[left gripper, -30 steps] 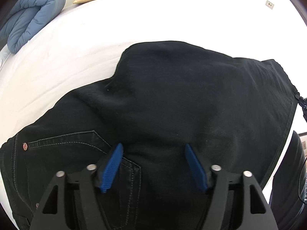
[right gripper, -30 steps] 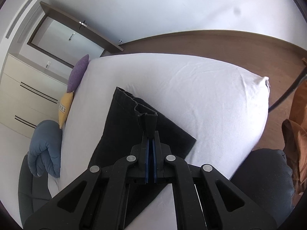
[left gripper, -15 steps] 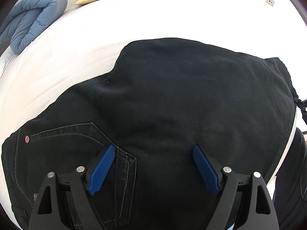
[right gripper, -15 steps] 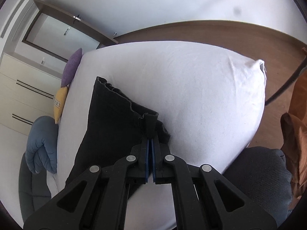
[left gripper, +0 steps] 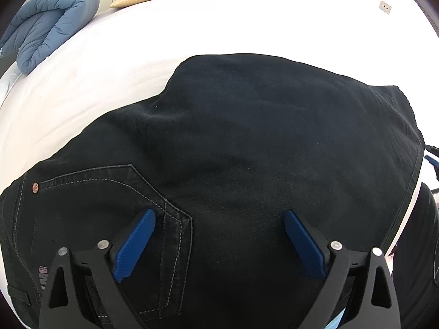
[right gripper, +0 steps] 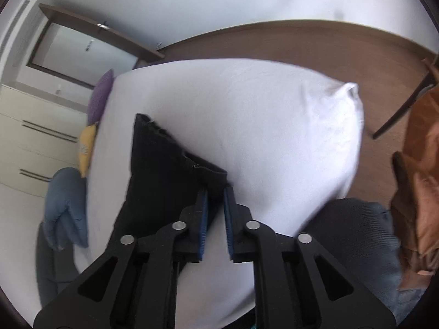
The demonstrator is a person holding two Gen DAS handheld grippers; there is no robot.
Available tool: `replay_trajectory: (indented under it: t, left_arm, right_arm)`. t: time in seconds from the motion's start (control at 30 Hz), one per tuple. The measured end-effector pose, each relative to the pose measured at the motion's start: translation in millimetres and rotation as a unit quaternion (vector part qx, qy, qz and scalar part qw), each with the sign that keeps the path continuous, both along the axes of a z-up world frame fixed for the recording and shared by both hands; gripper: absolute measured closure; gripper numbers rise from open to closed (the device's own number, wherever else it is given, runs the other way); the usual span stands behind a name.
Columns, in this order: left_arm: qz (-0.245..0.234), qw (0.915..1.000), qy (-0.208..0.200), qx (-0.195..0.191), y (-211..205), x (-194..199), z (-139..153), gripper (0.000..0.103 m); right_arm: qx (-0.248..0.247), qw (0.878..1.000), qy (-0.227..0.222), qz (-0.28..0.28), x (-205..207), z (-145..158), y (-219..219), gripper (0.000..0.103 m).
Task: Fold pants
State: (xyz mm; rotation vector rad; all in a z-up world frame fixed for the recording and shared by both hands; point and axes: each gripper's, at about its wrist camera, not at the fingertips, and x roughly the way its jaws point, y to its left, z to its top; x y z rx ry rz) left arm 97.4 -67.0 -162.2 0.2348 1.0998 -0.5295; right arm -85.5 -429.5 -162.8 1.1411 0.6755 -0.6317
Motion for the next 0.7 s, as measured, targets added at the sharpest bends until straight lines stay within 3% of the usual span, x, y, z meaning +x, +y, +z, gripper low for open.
replay_trajectory:
  t: [0.07,0.13,0.23,0.33,0.43,0.5,0.53,0.57,0.6,0.63,0.7]
  left_arm:
    - [0.000,1.0000,-0.001,0.000,5,-1,-4,0.002]
    - [0.000,1.0000,-0.003,0.000,7,-5,-12,0.000]
    - [0.005,1.0000,-0.004,0.002,3,-9,-14,0.000]
    - [0.008,1.0000,-0.002,0.000,-3,-10,-15,0.000]
    - [0.011,0.9999,0.000,-0.007,4,-10,-10,0.000]
    - [0.014,0.9996,-0.001,-0.024,8,-13,-8,0.001]
    - [0.016,0.9994,-0.002,-0.030,9,-14,-6,0.001]
    - [0.020,0.9988,-0.004,-0.044,14,-16,-4,0.001]
    - [0.025,0.9982,-0.004,-0.053,18,-17,-3,0.001]
    - [0.032,0.9976,-0.004,-0.061,23,-17,-2,0.001]
    - [0.044,0.9961,-0.005,-0.076,32,-17,-2,0.003]
  right_arm:
    - [-0.021,0.998,0.029,-0.052,-13,10,-5,0.052]
    - [-0.029,0.997,0.003,-0.076,-19,25,-9,0.052]
    - [-0.077,0.996,-0.031,0.015,18,51,6,0.052]
    - [-0.065,0.984,-0.090,0.140,82,53,36,0.052]
    - [-0.036,0.974,-0.072,0.210,135,29,60,0.052]
    - [-0.015,0.973,-0.051,0.223,153,6,62,0.052]
    - [-0.008,0.976,-0.021,0.217,156,-8,58,0.057]
    - [0.000,0.978,-0.003,0.207,155,-22,52,0.075]
    - [0.013,0.980,-0.014,0.196,150,-33,43,0.083]
    - [0.020,0.982,-0.020,0.185,143,-40,33,0.100]
    - [0.011,0.989,-0.017,0.146,115,-44,13,0.103]
